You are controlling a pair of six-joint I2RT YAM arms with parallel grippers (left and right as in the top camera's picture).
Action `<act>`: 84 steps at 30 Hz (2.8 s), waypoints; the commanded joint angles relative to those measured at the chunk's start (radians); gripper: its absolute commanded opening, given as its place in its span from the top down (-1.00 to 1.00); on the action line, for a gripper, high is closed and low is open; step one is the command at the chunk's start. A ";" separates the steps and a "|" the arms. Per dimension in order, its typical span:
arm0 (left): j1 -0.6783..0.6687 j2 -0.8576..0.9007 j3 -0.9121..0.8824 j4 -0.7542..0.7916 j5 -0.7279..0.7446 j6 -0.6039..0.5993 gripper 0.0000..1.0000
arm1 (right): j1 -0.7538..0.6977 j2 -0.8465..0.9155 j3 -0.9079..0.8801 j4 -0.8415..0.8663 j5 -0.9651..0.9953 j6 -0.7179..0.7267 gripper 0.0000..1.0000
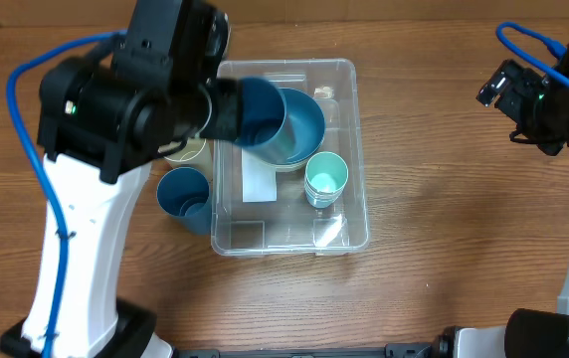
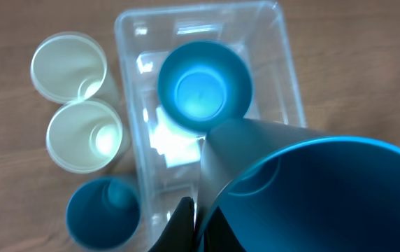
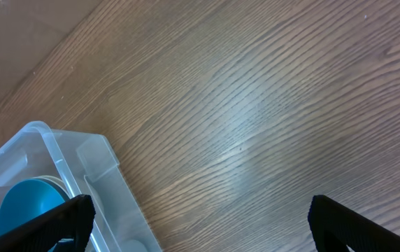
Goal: Pack container
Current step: 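Lift the dark blue cup and place it upright in the container, then move the left gripper to the far cream cup and grasp it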
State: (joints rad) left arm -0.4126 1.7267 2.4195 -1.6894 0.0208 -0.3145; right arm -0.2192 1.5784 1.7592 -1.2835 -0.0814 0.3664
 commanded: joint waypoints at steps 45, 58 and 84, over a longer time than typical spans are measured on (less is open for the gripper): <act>-0.098 -0.027 -0.914 0.633 -0.117 -0.002 0.62 | 0.001 -0.012 0.002 0.002 -0.001 0.005 -1.00; -0.095 -0.027 -0.637 0.463 -0.089 -0.007 -0.14 | 0.001 -0.012 0.002 0.002 -0.001 0.005 -1.00; 0.589 0.214 -0.304 0.297 0.164 0.102 -0.21 | 0.001 -0.012 0.002 0.002 -0.002 0.005 -1.00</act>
State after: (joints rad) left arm 0.1783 1.8530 2.1017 -1.3937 0.0624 -0.2821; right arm -0.2192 1.5784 1.7588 -1.2839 -0.0811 0.3660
